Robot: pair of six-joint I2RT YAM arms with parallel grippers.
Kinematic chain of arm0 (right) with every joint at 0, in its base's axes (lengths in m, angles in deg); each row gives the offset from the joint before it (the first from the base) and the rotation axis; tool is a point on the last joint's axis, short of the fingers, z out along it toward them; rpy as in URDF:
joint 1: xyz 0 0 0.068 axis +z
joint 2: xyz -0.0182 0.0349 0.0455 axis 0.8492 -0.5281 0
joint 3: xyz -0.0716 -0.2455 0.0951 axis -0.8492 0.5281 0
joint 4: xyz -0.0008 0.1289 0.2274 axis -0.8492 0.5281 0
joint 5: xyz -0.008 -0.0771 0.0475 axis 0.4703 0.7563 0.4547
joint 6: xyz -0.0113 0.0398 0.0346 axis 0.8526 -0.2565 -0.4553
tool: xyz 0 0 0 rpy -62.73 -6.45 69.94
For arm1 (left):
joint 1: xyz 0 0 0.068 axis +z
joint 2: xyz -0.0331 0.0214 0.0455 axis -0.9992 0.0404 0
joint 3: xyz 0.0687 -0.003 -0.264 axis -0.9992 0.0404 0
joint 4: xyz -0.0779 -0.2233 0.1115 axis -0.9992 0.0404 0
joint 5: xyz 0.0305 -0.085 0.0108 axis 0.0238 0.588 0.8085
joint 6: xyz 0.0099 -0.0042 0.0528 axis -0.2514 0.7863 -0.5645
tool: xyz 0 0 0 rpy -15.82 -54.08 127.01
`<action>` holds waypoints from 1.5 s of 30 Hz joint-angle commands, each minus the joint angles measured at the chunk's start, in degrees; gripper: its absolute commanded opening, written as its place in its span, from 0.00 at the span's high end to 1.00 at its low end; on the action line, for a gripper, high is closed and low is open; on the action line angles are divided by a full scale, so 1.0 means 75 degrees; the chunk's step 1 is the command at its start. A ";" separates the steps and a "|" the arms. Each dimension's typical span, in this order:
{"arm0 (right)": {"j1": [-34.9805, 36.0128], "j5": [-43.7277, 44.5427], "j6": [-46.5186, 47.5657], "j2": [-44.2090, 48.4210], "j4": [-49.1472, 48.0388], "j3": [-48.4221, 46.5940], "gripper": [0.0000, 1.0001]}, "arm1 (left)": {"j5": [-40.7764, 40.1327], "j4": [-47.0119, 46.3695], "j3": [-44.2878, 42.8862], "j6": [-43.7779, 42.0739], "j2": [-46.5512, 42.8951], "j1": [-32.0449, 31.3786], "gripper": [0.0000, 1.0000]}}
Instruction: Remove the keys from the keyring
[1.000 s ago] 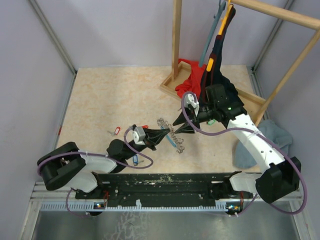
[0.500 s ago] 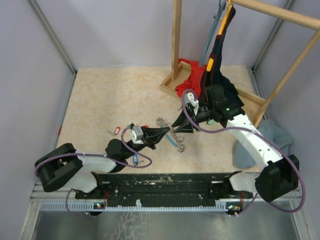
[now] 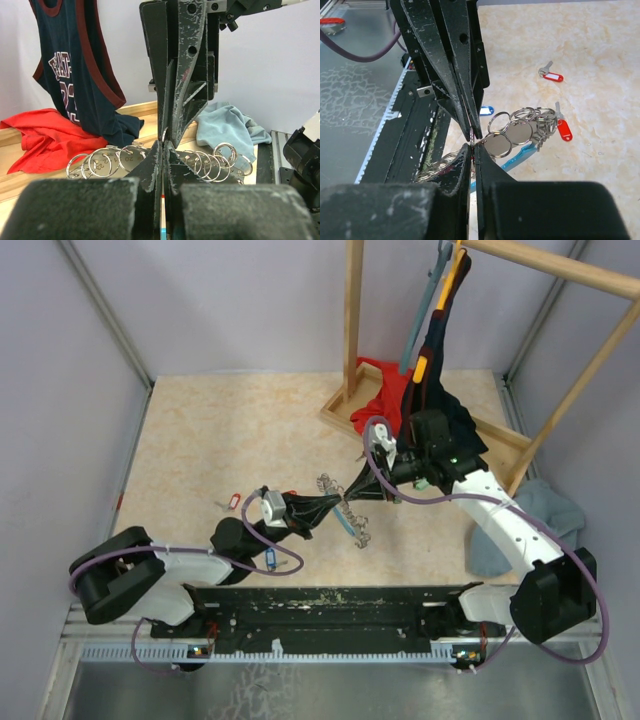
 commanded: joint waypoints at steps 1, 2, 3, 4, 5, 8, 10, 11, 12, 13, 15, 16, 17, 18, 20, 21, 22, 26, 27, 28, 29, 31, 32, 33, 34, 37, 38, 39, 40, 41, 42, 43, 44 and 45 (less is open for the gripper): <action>-0.0049 -0.0240 0.0055 0.0044 -0.0201 -0.0048 1.00 | 0.0166 -0.2157 -0.0315 0.0174 -0.0014 0.0050 1.00; -0.0048 -0.0229 0.0166 0.0053 -0.0083 -0.0098 1.00 | 0.0206 -0.2159 -0.0315 0.0171 0.0011 0.0050 1.00; -0.0050 -0.0186 0.0297 0.0065 0.0052 -0.0148 1.00 | 0.0235 -0.2157 -0.0315 0.0170 0.0034 0.0050 1.00; -0.0050 -0.0117 0.0434 0.0079 0.0204 -0.0201 1.00 | 0.0268 -0.2157 -0.0295 0.0167 0.0065 0.0048 1.00; -0.0050 -0.0025 0.0624 0.0081 0.0417 -0.0272 1.00 | 0.0309 -0.2157 -0.0263 0.0166 0.0107 0.0053 1.00; -0.0050 0.0299 0.1324 0.0113 0.1136 -0.0521 1.00 | 0.0460 -0.2157 -0.0093 0.0196 0.0270 0.0061 0.91; -0.0050 0.0517 0.1702 0.0157 0.1493 -0.0621 1.00 | 0.0529 -0.2158 0.0058 0.0258 0.0336 0.0072 0.80; -0.0050 0.0658 0.1968 0.0170 0.1722 -0.0669 1.00 | 0.0543 -0.2157 0.0159 0.0250 0.0321 0.0073 0.75; -0.0050 0.0803 0.2141 0.0183 0.1871 -0.0712 1.00 | 0.0503 -0.2163 0.0276 0.0239 0.0266 0.0083 0.70; -0.0044 0.0959 0.2294 0.0210 0.1996 -0.0733 1.00 | 0.0461 -0.2148 0.0399 0.0205 0.0189 0.0110 0.66; 0.0018 0.1461 0.2645 0.0251 0.2238 -0.0771 1.00 | 0.0456 -0.1859 0.0624 0.0024 -0.0087 0.0152 0.58; 0.0107 0.1776 0.2891 0.0264 0.2422 -0.0811 1.00 | 0.0550 -0.1496 0.0701 -0.0088 -0.0330 0.0159 0.56; 0.0260 0.2138 0.3113 0.0276 0.2589 -0.0858 1.00 | 0.0687 -0.0922 0.0679 -0.0192 -0.0531 0.0176 0.54; 0.0399 0.2560 0.3293 0.0309 0.2700 -0.0869 1.00 | 0.0846 -0.0267 0.0597 -0.0288 -0.0729 0.0177 0.53; 0.0757 0.3624 0.3555 0.0486 0.2768 -0.0817 1.00 | 0.0951 0.1176 0.0382 -0.0318 -0.1057 0.0190 0.50; 0.0946 0.4090 0.3659 0.0569 0.2770 -0.0777 1.00 | 0.0942 0.1670 0.0315 -0.0348 -0.1160 0.0183 0.48; 0.1154 0.4575 0.3741 0.0639 0.2770 -0.0756 1.00 | 0.0939 0.1915 0.0310 -0.0410 -0.1211 0.0189 0.47; 0.1581 0.5759 0.3914 0.0713 0.2938 -0.0925 1.00 | 0.1167 0.1191 0.0504 -0.0823 -0.0903 0.0187 0.46; 0.1613 0.5889 0.3971 0.0698 0.3044 -0.1008 1.00 | 0.1222 0.0853 0.0509 -0.0890 -0.0656 0.0188 0.47; 0.1623 0.5999 0.4030 0.0678 0.3147 -0.1075 1.00 | 0.1313 0.0468 0.0495 -0.0939 -0.0364 0.0184 0.48; 0.1642 0.6073 0.4089 0.0664 0.3232 -0.1126 1.00 | 0.1377 0.0053 0.0461 -0.0953 -0.0065 0.0181 0.50; 0.1707 0.6253 0.4191 0.0644 0.3341 -0.1182 1.00 | 0.1397 -0.0846 0.0371 -0.0875 0.0589 0.0175 0.54; 0.1746 0.6323 0.4213 0.0620 0.3363 -0.1195 1.00 | 0.1405 -0.1328 0.0314 -0.0861 0.0895 0.0181 0.56; 0.1779 0.6389 0.4220 0.0607 0.3380 -0.1204 1.00 | 0.1398 -0.1809 0.0261 -0.0859 0.1208 0.0179 0.58; 0.1825 0.6470 0.4236 0.0585 0.3398 -0.1209 1.00 | 0.1387 -0.2127 0.0206 -0.0869 0.1454 0.0185 0.60; 0.1894 0.6574 0.4277 0.0522 0.3464 -0.1243 1.00 | 0.1355 -0.2127 -0.0180 -0.0816 0.1812 0.0179 0.62; 0.1913 0.6564 0.4284 0.0504 0.3466 -0.1245 1.00 | 0.1342 -0.2148 -0.0294 -0.0782 0.1919 0.0177 0.63; 0.1927 0.6571 0.4295 0.0483 0.3472 -0.1235 1.00 | 0.1312 -0.2147 -0.0361 -0.0754 0.1984 0.0178 0.62; 0.1946 0.6572 0.4305 0.0458 0.3463 -0.1209 1.00 | 0.1273 -0.2159 -0.0412 -0.0760 0.2033 0.0179 0.62; 0.1972 0.6578 0.4308 0.0449 0.3453 -0.1191 1.00 | 0.1219 -0.2159 -0.0464 -0.0750 0.2078 0.0179 0.62; 0.2005 0.6585 0.4309 0.0426 0.3432 -0.1157 1.00 | 0.1210 -0.2157 -0.0507 -0.0761 0.2119 0.0173 0.62; 0.2037 0.6586 0.4309 0.0420 0.3418 -0.1136 1.00 | 0.1175 -0.2160 -0.0546 -0.0743 0.2164 0.0178 0.62; 0.2071 0.6586 0.4309 0.0401 0.3403 -0.1129 1.00 | 0.1173 -0.2158 -0.0599 -0.0733 0.2209 0.0179 0.62; 0.2090 0.6576 0.4309 0.0391 0.3393 -0.1118 1.00 | 0.1189 -0.2160 -0.0651 -0.0710 0.2256 0.0179 0.64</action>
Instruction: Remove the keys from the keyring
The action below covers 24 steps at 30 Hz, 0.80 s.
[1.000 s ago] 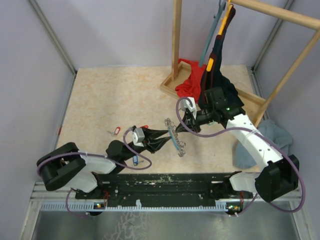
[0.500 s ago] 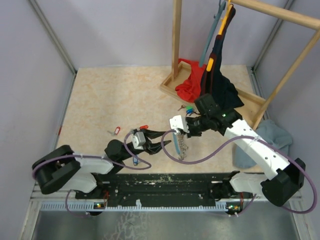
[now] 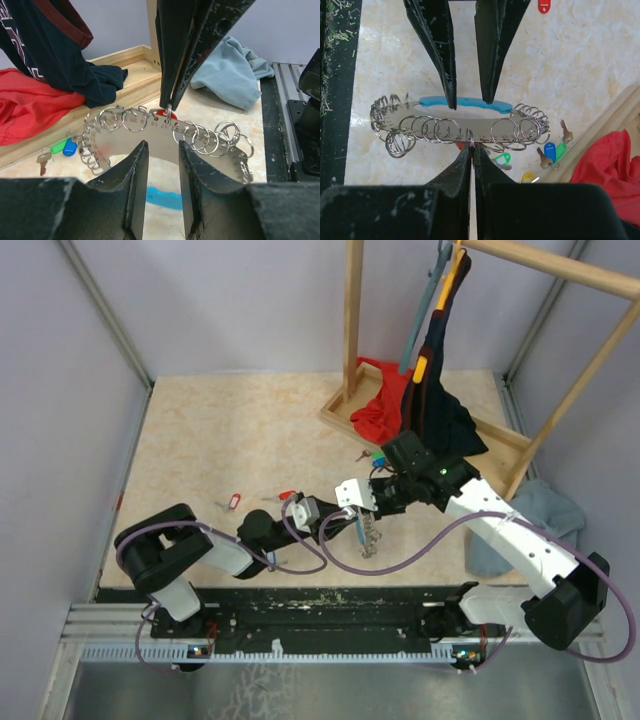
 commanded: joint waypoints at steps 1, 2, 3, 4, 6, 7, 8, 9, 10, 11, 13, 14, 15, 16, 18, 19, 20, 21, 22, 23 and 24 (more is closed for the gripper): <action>0.0184 -0.0030 0.0095 -0.0029 -0.0188 -0.0347 1.00 | -0.0009 -0.2160 -0.0315 0.0118 0.0217 0.0018 0.65; 0.0194 -0.0085 0.0096 -0.0045 -0.0174 -0.0357 1.00 | 0.0014 -0.2160 -0.0356 0.0149 0.0247 0.0019 0.67; 0.0190 -0.0128 0.0091 -0.0050 -0.0174 -0.0359 1.00 | 0.0036 -0.2163 -0.0400 0.0177 0.0268 0.0015 0.69; 0.0189 -0.0159 0.0097 -0.0061 -0.0158 -0.0359 1.00 | 0.0040 -0.2160 -0.0434 0.0203 0.0291 0.0010 0.70; 0.0189 -0.0185 0.0097 -0.0054 -0.0156 -0.0359 1.00 | 0.0068 -0.2160 -0.0492 0.0231 0.0312 0.0007 0.71; 0.0189 -0.0188 0.0087 -0.0045 -0.0155 -0.0359 1.00 | 0.0086 -0.2160 -0.0523 0.0257 0.0332 0.0008 0.71; 0.0190 -0.0197 0.0086 -0.0046 -0.0155 -0.0359 1.00 | 0.0096 -0.2160 -0.0542 0.0266 0.0353 0.0009 0.71; 0.0198 -0.0208 0.0086 -0.0053 -0.0155 -0.0348 1.00 | 0.0112 -0.2169 -0.0574 0.0292 0.0363 0.0010 0.71; 0.0190 -0.0220 0.0092 -0.0056 -0.0155 -0.0347 1.00 | 0.0136 -0.2161 -0.0614 0.0315 0.0387 0.0010 0.71; 0.0189 -0.0245 0.0080 -0.0072 -0.0157 -0.0347 1.00 | 0.0170 -0.2162 -0.0656 0.0366 0.0420 0.0007 0.72; 0.0191 -0.0268 0.0086 -0.0071 -0.0155 -0.0338 1.00 | 0.0276 -0.2166 -0.0726 0.0451 0.0465 -0.0007 0.73; 0.0191 -0.0264 0.0086 -0.0075 -0.0164 -0.0330 1.00 | 0.0325 -0.2167 -0.0764 0.0484 0.0489 -0.0003 0.73; 0.0189 -0.0263 0.0086 -0.0069 -0.0167 -0.0324 1.00 | 0.0360 -0.2161 -0.0787 0.0511 0.0506 -0.0015 0.73; 0.0195 -0.0265 0.0086 -0.0062 -0.0177 -0.0315 1.00 | 0.0378 -0.2162 -0.0812 0.0528 0.0525 -0.0024 0.74; 0.0196 -0.0278 0.0086 -0.0056 -0.0194 -0.0312 1.00 | 0.0402 -0.2160 -0.0847 0.0541 0.0554 -0.0036 0.74; 0.0190 -0.0277 0.0083 -0.0047 -0.0200 -0.0303 1.00 | 0.0417 -0.2163 -0.0852 0.0543 0.0557 -0.0043 0.74; 0.0198 -0.0269 0.0077 -0.0047 -0.0202 -0.0300 1.00 | 0.0426 -0.2166 -0.0848 0.0548 0.0552 -0.0051 0.74; 0.0190 -0.0261 0.0066 -0.0045 -0.0211 -0.0291 1.00 | 0.0448 -0.2168 -0.0843 0.0559 0.0530 -0.0049 0.74; 0.0189 -0.0245 0.0063 -0.0044 -0.0224 -0.0277 1.00 | 0.0480 -0.2161 -0.0824 0.0554 0.0507 -0.0058 0.74; 0.0189 -0.0235 0.0062 -0.0034 -0.0237 -0.0271 1.00 | 0.0495 -0.2160 -0.0801 0.0547 0.0474 -0.0060 0.74; 0.0189 -0.0235 0.0056 -0.0036 -0.0237 -0.0273 1.00 | 0.0502 -0.2160 -0.0772 0.0537 0.0431 -0.0061 0.74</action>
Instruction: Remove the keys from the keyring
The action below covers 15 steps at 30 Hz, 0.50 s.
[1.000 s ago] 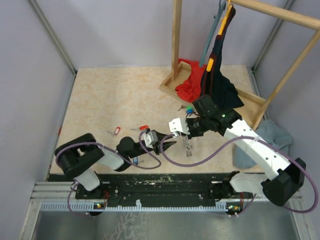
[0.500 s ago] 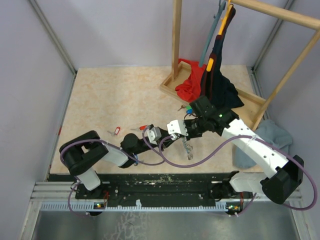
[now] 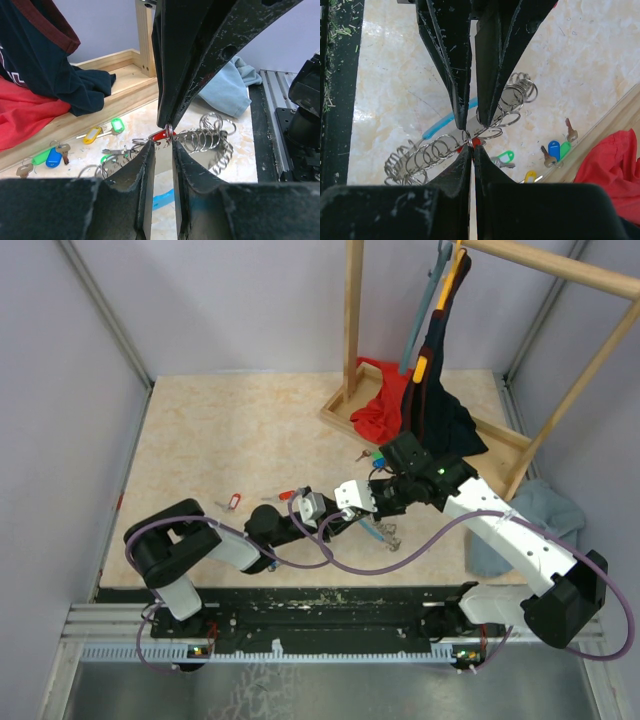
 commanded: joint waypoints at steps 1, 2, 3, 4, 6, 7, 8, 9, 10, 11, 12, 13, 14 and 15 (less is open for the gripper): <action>0.0083 -0.0330 0.0029 0.0084 -0.0345 -0.0276 1.00 | 0.0215 -0.2153 -0.0116 0.0090 -0.0108 -0.0052 0.74; 0.0081 -0.0329 0.0030 0.0088 -0.0348 -0.0277 1.00 | 0.0223 -0.2152 -0.0087 0.0060 -0.0141 -0.0052 0.74; 0.0084 -0.0332 0.0030 0.0098 -0.0354 -0.0277 1.00 | 0.0223 -0.2153 -0.0056 0.0037 -0.0162 -0.0052 0.74; 0.0082 -0.0353 0.0030 0.0096 -0.0341 -0.0283 1.00 | 0.0235 -0.2152 -0.0027 0.0020 -0.0185 -0.0052 0.74; 0.0088 -0.0374 0.0030 0.0098 -0.0329 -0.0297 1.00 | 0.0283 -0.2151 0.0000 0.0006 -0.0204 -0.0058 0.73; 0.0091 -0.0370 0.0030 0.0108 -0.0323 -0.0306 1.00 | 0.0302 -0.2153 0.0004 0.0011 -0.0218 -0.0053 0.72; 0.0082 -0.0385 0.0030 0.0113 -0.0322 -0.0301 1.00 | 0.0321 -0.2152 0.0007 0.0022 -0.0211 -0.0055 0.72; 0.0081 -0.0393 0.0030 0.0114 -0.0322 -0.0306 1.00 | 0.0327 -0.2151 0.0009 0.0034 -0.0205 -0.0052 0.72; 0.0083 -0.0425 0.0030 0.0121 -0.0322 -0.0307 1.00 | 0.0319 -0.2151 0.0000 0.0028 -0.0199 -0.0052 0.71; 0.0083 -0.0462 0.0030 0.0116 -0.0313 -0.0301 1.00 | 0.0317 -0.2151 -0.0022 0.0029 -0.0184 -0.0052 0.71; 0.0089 -0.0498 0.0036 0.0111 -0.0302 -0.0300 1.00 | 0.0317 -0.2151 -0.0048 0.0039 -0.0171 -0.0052 0.71; 0.0082 -0.0521 0.0041 0.0097 -0.0299 -0.0307 1.00 | 0.0317 -0.2157 -0.0082 0.0059 -0.0158 -0.0052 0.71; 0.0084 -0.0527 0.0042 0.0083 -0.0298 -0.0307 1.00 | 0.0333 -0.2152 -0.0106 0.0078 -0.0133 -0.0052 0.71; 0.0082 -0.0522 0.0042 0.0084 -0.0309 -0.0301 1.00 | 0.0355 -0.2151 -0.0134 0.0085 -0.0117 -0.0052 0.72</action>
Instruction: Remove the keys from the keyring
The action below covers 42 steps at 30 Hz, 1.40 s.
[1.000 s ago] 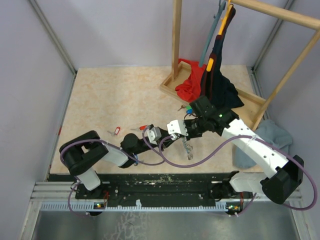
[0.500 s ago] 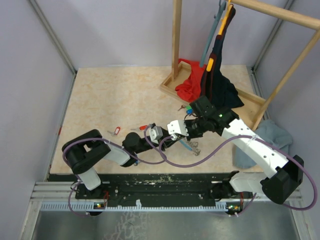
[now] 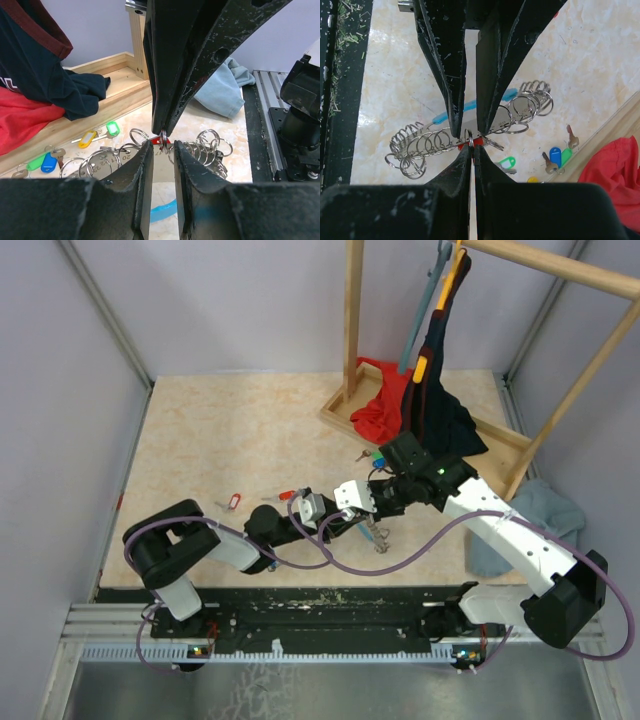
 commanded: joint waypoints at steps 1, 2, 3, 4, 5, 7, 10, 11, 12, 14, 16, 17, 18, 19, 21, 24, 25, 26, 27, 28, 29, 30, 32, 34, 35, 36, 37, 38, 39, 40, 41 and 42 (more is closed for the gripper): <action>0.0078 -0.0309 0.0045 0.0087 -0.0298 -0.0303 1.00 | 0.0164 -0.2146 -0.0149 0.0093 -0.0046 -0.0032 0.72; 0.0078 -0.0315 0.0036 0.0081 -0.0313 -0.0289 1.00 | 0.0173 -0.2148 -0.0168 0.0099 -0.0026 -0.0037 0.72; 0.0078 -0.0327 0.0035 0.0089 -0.0311 -0.0291 1.00 | 0.0175 -0.2146 -0.0164 0.0096 -0.0012 -0.0040 0.72; 0.0078 -0.0329 0.0038 0.0084 -0.0310 -0.0280 1.00 | 0.0173 -0.2146 -0.0163 0.0096 -0.0002 -0.0043 0.73; 0.0079 -0.0327 0.0037 0.0087 -0.0322 -0.0277 1.00 | 0.0165 -0.2146 -0.0163 0.0095 0.0003 -0.0043 0.74; 0.0080 -0.0321 0.0033 0.0067 -0.0329 -0.0277 1.00 | 0.0174 -0.2148 -0.0172 0.0096 0.0014 -0.0043 0.75; 0.0078 -0.0368 0.0030 0.0072 -0.0319 -0.0281 1.00 | 0.0212 -0.2145 -0.0184 0.0086 0.0025 -0.0043 0.77; 0.0084 -0.0387 0.0033 0.0081 -0.0311 -0.0287 1.00 | 0.0245 -0.2148 -0.0186 0.0076 0.0035 -0.0043 0.78; 0.0079 -0.0401 0.0033 0.0089 -0.0310 -0.0288 1.00 | 0.0261 -0.2149 -0.0187 0.0073 0.0057 -0.0043 0.78; 0.0079 -0.0397 0.0033 0.0099 -0.0316 -0.0283 1.00 | 0.0276 -0.2146 -0.0204 0.0073 0.0083 -0.0044 0.78; 0.0078 -0.0412 0.0033 0.0078 -0.0322 -0.0277 1.00 | 0.0307 -0.2146 -0.0219 0.0073 0.0097 -0.0043 0.78; 0.0078 -0.0412 0.0033 0.0076 -0.0313 -0.0274 1.00 | 0.0330 -0.2151 -0.0236 0.0074 0.0106 -0.0043 0.79; 0.0078 -0.0420 0.0033 0.0078 -0.0318 -0.0276 1.00 | 0.0347 -0.2148 -0.0243 0.0073 0.0108 -0.0043 0.79; 0.0078 -0.0441 0.0036 0.0076 -0.0311 -0.0284 1.00 | 0.0367 -0.2146 -0.0248 0.0073 0.0109 -0.0043 0.79; 0.0078 -0.0454 0.0045 0.0075 -0.0299 -0.0282 1.00 | 0.0403 -0.2147 -0.0272 0.0071 0.0126 -0.0043 0.82; 0.0078 -0.0464 0.0054 0.0070 -0.0299 -0.0277 1.00 | 0.0491 -0.2151 -0.0286 0.0061 0.0143 -0.0043 0.94; 0.0080 -0.0466 0.0059 0.0078 -0.0304 -0.0271 1.00 | 0.0520 -0.2152 -0.0293 0.0052 0.0144 -0.0036 0.99; 0.0078 -0.0463 0.0057 0.0070 -0.0312 -0.0273 1.00 | 0.0541 -0.2152 -0.0294 0.0041 0.0144 -0.0042 1.00; 0.0084 -0.0466 0.0057 0.0084 -0.0309 -0.0276 1.00 | 0.0564 -0.2146 -0.0282 0.0029 0.0144 -0.0033 1.00; 0.0085 -0.0467 0.0051 0.0095 -0.0310 -0.0277 1.00 | 0.0582 -0.2146 -0.0262 0.0023 0.0135 -0.0032 1.00; 0.0079 -0.0487 0.0036 0.0115 -0.0330 -0.0265 1.00 | 0.0578 -0.2146 -0.0242 0.0006 0.0105 -0.0032 1.00; 0.0080 -0.0501 0.0009 0.0140 -0.0348 -0.0262 1.00 | 0.0504 -0.2146 -0.0200 0.0014 0.0067 -0.0032 1.00; 0.0064 -0.0565 -0.0109 0.0204 -0.0435 -0.0237 0.90 | 0.0333 -0.2146 -0.0103 0.0000 -0.0046 -0.0021 1.00; -0.0034 -0.0709 -0.0167 0.0276 -0.0473 -0.0219 0.77 | 0.0184 -0.2149 0.0017 -0.0057 -0.0202 -0.0010 1.00; -0.0120 -0.0825 -0.0196 0.0309 -0.0474 -0.0231 0.72 | 0.0140 -0.2147 0.0083 -0.0083 -0.0288 -0.0008 1.00; -0.0257 -0.1013 -0.0217 0.0332 -0.0465 -0.0255 0.67 | 0.0114 -0.2146 0.0134 -0.0115 -0.0382 0.0001 1.00; -0.0412 -0.1232 -0.0240 0.0370 -0.0447 -0.0299 0.63 | 0.0105 -0.2146 0.0202 -0.0138 -0.0470 0.0003 1.00; -0.0606 -0.1508 -0.0247 0.0398 -0.0400 -0.0338 0.59 | 0.0082 -0.2146 0.0262 -0.0162 -0.0564 0.0004 1.00; -0.0813 -0.1847 -0.0242 0.0426 -0.0345 -0.0380 0.56 | 0.0040 -0.2151 0.0312 -0.0172 -0.0641 0.0004 1.00; -0.1015 -0.2158 -0.0227 0.0453 -0.0281 -0.0408 0.53 | 0.0004 -0.2148 0.0360 -0.0164 -0.0737 0.0004 1.00; -0.1179 -0.2450 -0.0215 0.0477 -0.0241 -0.0422 0.52 | -0.0027 -0.2149 0.0406 -0.0165 -0.0829 0.0004 1.00; -0.1318 -0.2741 -0.0219 0.0490 -0.0230 -0.0402 0.51 | -0.0078 -0.2152 0.0450 -0.0158 -0.0915 0.0004 1.00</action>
